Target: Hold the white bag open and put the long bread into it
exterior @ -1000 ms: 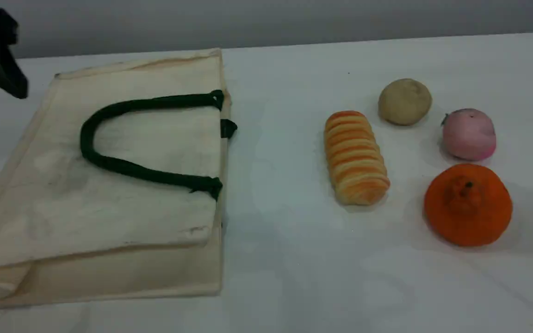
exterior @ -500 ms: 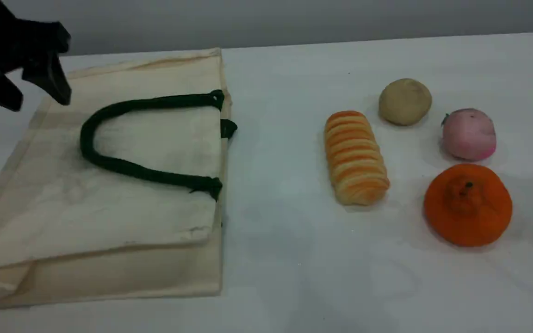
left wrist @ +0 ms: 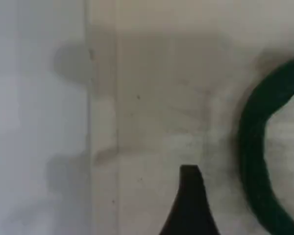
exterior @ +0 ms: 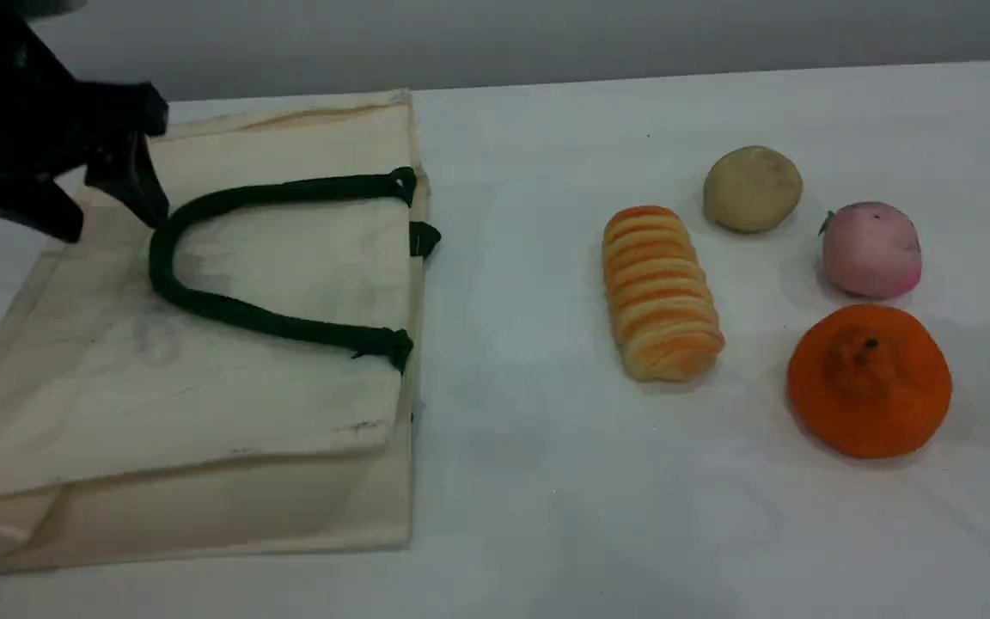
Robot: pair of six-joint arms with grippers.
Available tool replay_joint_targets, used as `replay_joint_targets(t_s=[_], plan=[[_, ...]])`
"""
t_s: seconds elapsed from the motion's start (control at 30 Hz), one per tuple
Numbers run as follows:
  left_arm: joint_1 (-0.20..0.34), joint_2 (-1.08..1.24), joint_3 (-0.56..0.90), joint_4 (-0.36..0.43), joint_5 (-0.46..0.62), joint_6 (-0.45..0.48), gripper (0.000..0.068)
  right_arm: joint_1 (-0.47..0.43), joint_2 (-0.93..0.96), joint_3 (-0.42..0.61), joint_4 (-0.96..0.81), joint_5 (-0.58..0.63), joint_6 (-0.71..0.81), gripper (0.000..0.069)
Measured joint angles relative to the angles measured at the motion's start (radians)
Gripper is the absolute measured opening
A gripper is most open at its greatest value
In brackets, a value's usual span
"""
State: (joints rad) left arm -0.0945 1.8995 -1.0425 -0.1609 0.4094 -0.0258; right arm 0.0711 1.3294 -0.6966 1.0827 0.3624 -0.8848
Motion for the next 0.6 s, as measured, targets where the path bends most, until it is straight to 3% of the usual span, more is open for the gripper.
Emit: replay_joint_targets(t_s=[0.4, 0.6], plan=[[0.000, 0.084, -0.031, -0.038, -0.033, 0.026, 0.0495, 0.000, 0.000, 0.000, 0.018, -0.004, -0.004, 0.0469], [-0.032, 0.117, -0.040, -0.058, -0.060, 0.079, 0.0495, 0.000, 0.000, 0.000, 0.019, -0.003, -0.015, 0.0469]])
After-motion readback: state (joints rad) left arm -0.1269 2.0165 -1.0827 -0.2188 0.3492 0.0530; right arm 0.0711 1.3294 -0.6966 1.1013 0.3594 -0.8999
